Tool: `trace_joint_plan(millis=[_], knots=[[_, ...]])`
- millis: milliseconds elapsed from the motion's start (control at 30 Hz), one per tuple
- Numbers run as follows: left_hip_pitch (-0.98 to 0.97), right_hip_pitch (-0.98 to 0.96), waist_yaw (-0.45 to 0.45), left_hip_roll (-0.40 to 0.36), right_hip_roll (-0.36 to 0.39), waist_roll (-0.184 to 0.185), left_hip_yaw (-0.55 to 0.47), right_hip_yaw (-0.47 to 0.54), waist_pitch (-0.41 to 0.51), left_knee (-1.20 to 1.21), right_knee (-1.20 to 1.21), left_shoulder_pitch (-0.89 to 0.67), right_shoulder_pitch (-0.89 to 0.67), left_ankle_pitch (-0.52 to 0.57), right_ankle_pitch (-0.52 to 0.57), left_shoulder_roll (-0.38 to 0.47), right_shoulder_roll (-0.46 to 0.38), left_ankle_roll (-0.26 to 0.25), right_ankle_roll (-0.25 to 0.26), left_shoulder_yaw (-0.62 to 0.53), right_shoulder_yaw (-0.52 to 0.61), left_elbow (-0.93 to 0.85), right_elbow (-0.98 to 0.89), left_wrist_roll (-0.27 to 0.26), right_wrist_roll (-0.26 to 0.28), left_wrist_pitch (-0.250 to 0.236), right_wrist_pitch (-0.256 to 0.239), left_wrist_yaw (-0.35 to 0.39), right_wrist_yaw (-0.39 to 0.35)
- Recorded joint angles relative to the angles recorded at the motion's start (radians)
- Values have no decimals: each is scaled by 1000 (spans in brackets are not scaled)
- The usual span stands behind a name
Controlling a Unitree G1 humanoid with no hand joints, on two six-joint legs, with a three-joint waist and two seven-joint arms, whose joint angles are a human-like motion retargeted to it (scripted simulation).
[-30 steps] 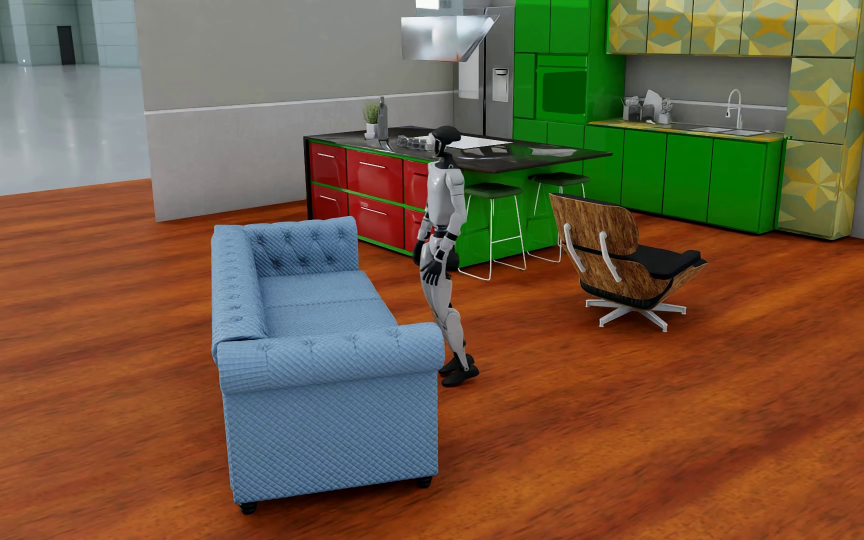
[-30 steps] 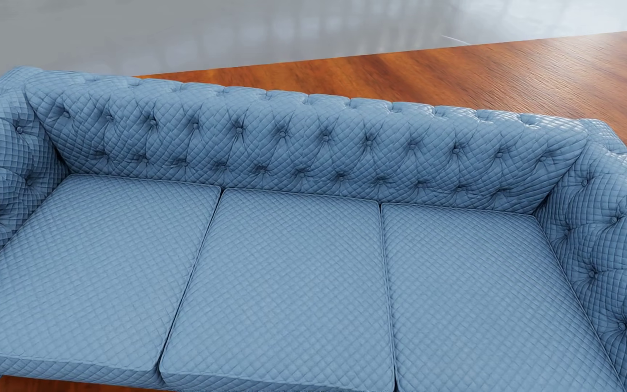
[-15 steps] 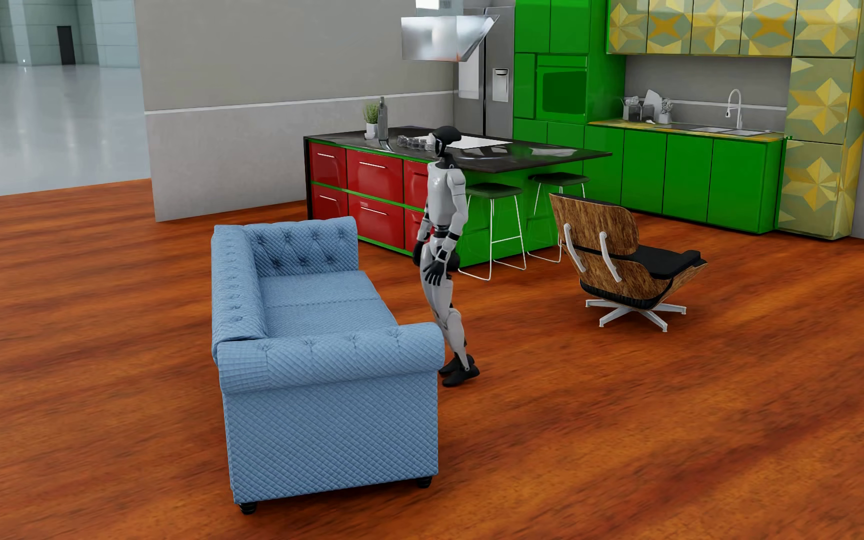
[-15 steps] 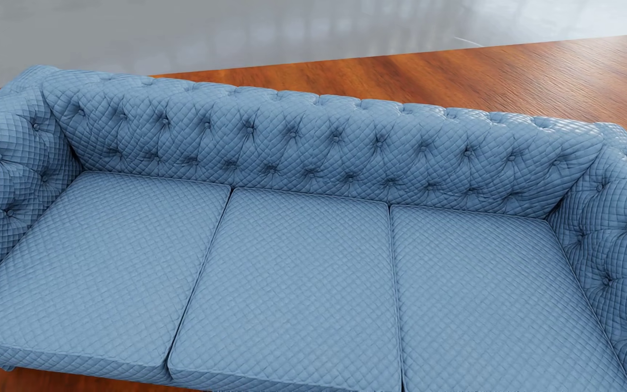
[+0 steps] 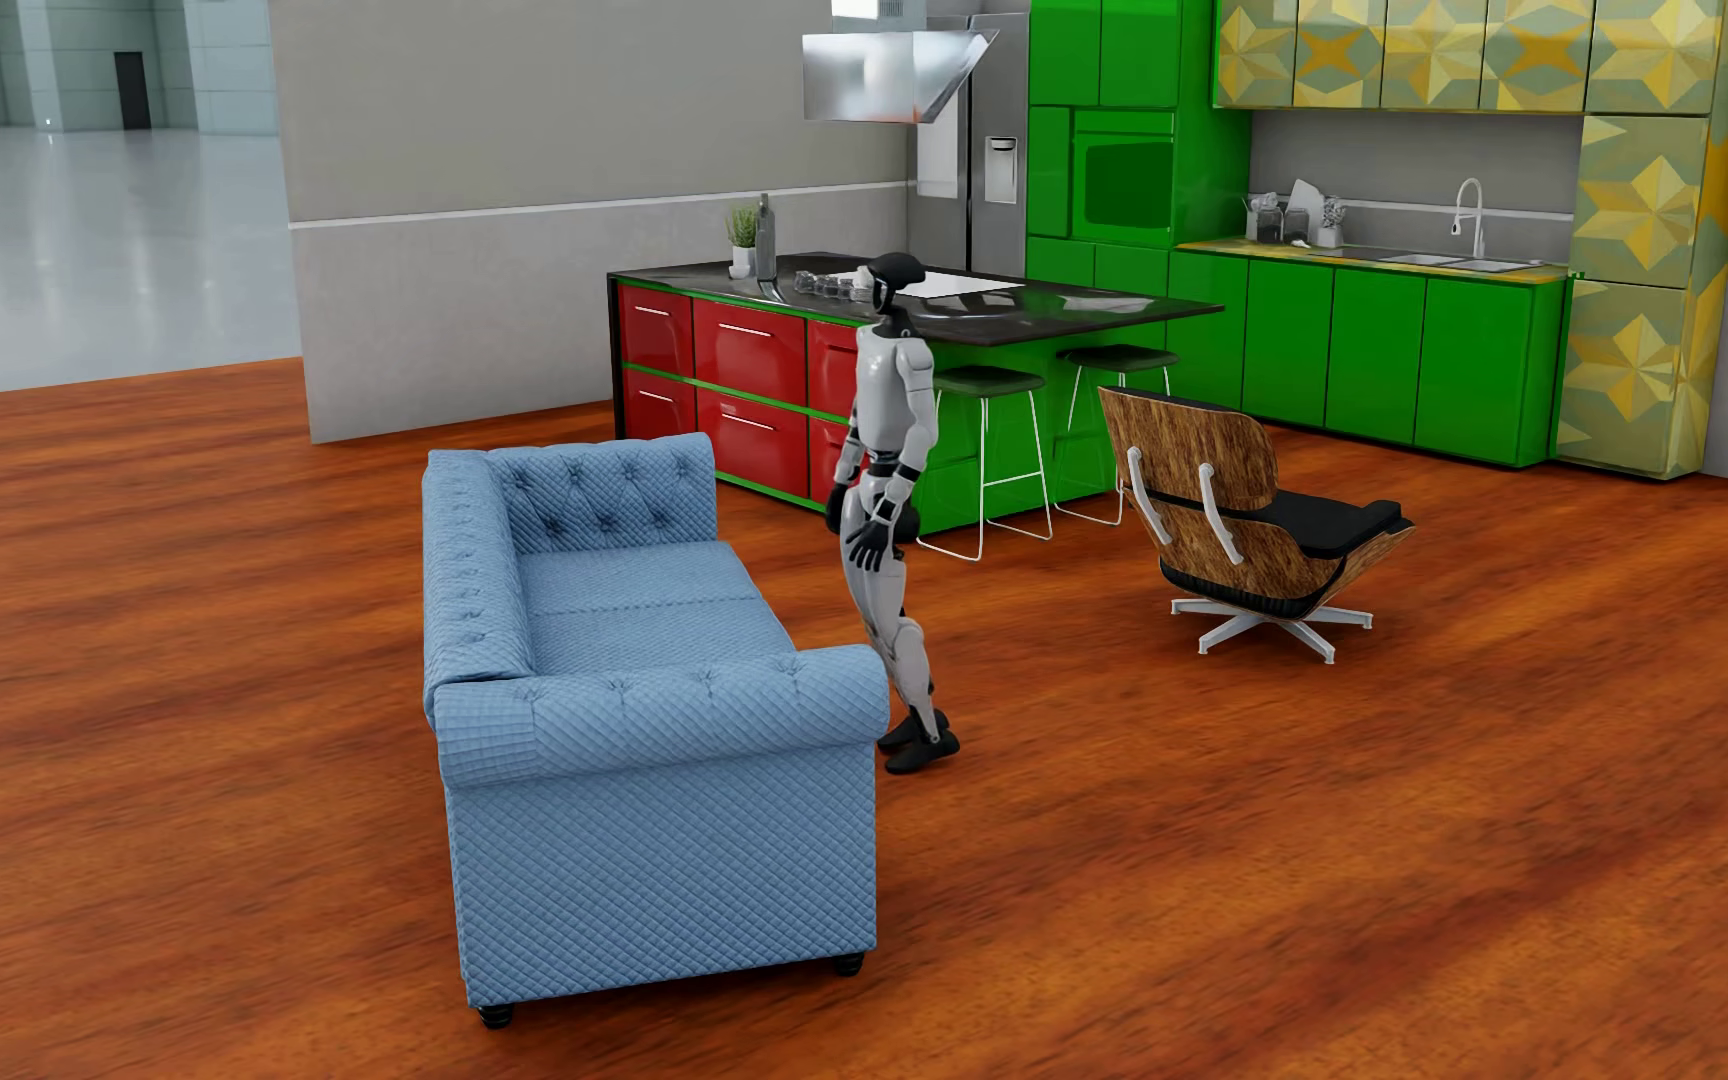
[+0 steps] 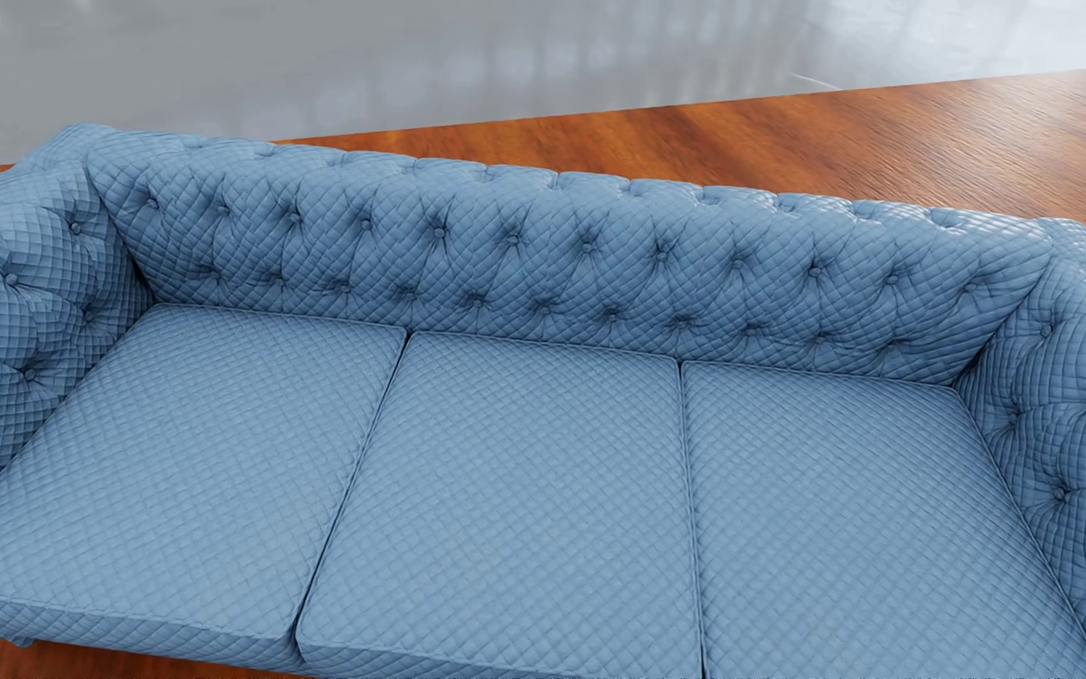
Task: Stand still
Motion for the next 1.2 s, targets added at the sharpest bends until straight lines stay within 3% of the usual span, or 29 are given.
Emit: trace_joint_plan(millis=[1200], knots=[[-5, 1, -7, -2, -5, 14, 0, 0, 12, 13, 8, 7, 9, 28, 0, 1, -6, 0, 0, -8, -20, 1, 17, 0, 0, 0, 0, 0, 0]])
